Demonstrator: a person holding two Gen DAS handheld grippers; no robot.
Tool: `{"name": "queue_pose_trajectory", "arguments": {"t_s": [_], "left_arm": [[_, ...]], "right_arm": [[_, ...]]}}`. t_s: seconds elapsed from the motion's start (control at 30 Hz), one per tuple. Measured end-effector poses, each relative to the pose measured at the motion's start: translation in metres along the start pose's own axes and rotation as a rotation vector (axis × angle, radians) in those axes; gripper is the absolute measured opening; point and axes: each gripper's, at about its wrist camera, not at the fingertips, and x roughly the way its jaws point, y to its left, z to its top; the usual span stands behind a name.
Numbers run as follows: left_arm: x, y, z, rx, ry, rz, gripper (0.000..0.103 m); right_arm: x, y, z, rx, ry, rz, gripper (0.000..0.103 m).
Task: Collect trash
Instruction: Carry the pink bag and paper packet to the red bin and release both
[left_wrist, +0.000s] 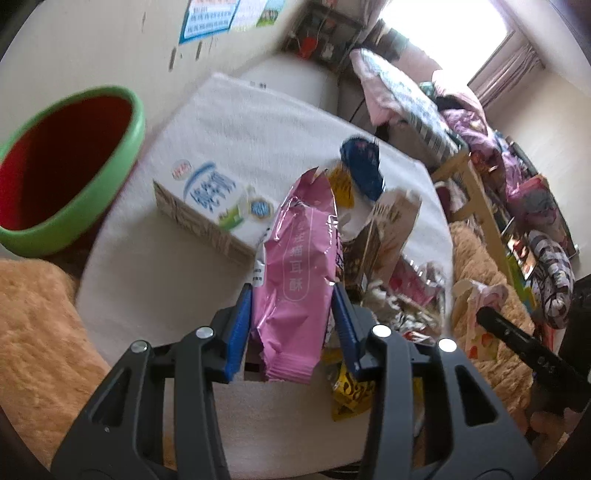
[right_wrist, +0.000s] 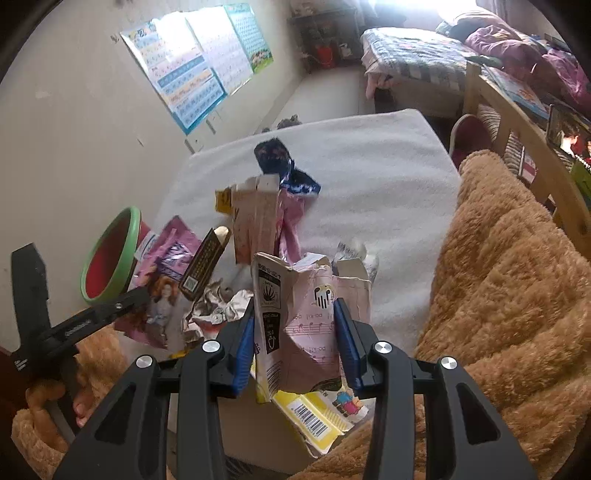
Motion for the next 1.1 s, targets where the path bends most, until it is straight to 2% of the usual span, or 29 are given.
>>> {"name": "queue_pose_trajectory", "arguments": {"t_s": [0.27,0.47,0.77,0.83,0.97,1.1], "left_arm": [[-0.032,0.026,0.019,-0.057,-0.113,-0.007,0.041],[-0.067,0.065,0.038,-0.128,-0.206,0.006,0.041],[-0.092,0.133,0.057,-0.252,-0.264,0.078,0.041],[-0.096,0.15,0.058,-0.287,-0.265,0.117,0.041],[-0.101,0.18,0.055,-0.352,-0.269,0.143,0.041],[-0.103,0.2,0.057,-0.374,-0.267,0.179,0.041]], "right_arm": [[0.002,0.018,0.011,-0.058,-0.008,-0.026,0.039],[0.001,0.05,0.033,-0.1,-0.034,0.005,0.039],[0.032,0.138,0.05,-0.249,0.024,0.1,0.039],[0.046,0.161,0.051,-0.271,0.064,0.138,0.039],[0.072,0.207,0.056,-0.285,0.137,0.226,0.039],[0.097,0.255,0.06,-0.286,0.192,0.304,0.039]]}}
